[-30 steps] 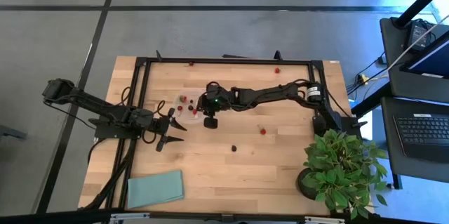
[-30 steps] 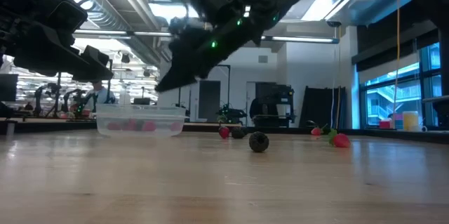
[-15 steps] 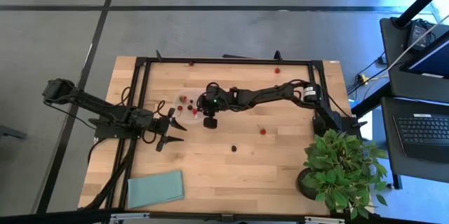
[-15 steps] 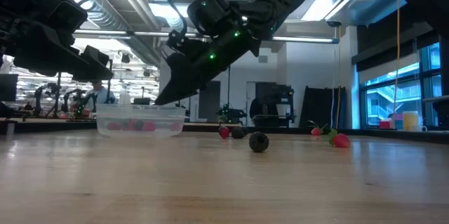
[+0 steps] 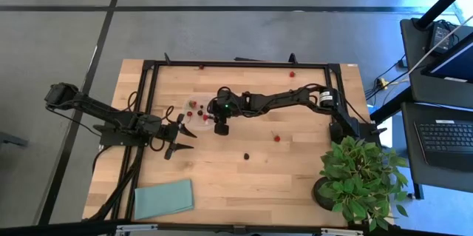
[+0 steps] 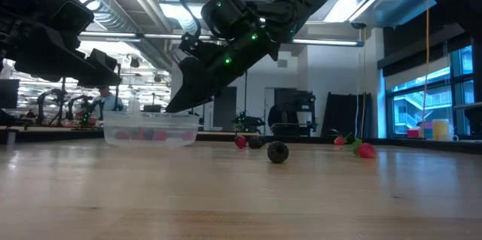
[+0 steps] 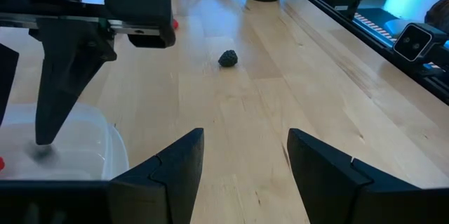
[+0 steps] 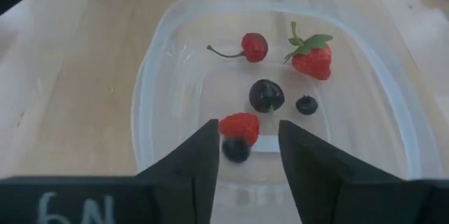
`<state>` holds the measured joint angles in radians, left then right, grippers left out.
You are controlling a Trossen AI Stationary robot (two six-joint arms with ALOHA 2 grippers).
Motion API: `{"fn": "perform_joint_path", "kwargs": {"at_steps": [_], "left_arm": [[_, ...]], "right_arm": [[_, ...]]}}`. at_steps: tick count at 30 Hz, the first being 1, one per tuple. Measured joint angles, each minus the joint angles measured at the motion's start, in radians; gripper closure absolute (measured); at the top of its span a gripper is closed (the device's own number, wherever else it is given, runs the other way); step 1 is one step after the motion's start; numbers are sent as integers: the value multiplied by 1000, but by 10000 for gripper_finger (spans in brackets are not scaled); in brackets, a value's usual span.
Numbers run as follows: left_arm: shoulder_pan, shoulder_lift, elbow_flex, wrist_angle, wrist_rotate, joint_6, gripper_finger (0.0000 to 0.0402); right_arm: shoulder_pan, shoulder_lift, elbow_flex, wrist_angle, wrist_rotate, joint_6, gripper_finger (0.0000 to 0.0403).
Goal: Pick and placing Produce into tupperware
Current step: Put the blueberry into the transparent container, then put the bottom blackberry into the transparent container
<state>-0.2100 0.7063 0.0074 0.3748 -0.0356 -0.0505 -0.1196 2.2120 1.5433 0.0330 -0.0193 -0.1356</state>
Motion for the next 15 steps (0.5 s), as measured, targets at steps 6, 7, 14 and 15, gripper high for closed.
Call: {"fn": "perform_joint_path", "kwargs": {"at_steps": [6, 7, 14, 15], "left_arm": [[0, 0, 0, 0, 0, 0, 202], [0, 0, 0, 0, 0, 0, 202], [0, 0, 0, 0, 0, 0, 202], [0, 0, 0, 0, 0, 0, 202]], "right_arm": [[-1, 0, 0, 0, 0, 0, 231], [-1, 0, 0, 0, 0, 0, 228], [-1, -44, -2, -123, 0, -5, 221], [-1, -60, -2, -151, 0, -5, 220]]}}
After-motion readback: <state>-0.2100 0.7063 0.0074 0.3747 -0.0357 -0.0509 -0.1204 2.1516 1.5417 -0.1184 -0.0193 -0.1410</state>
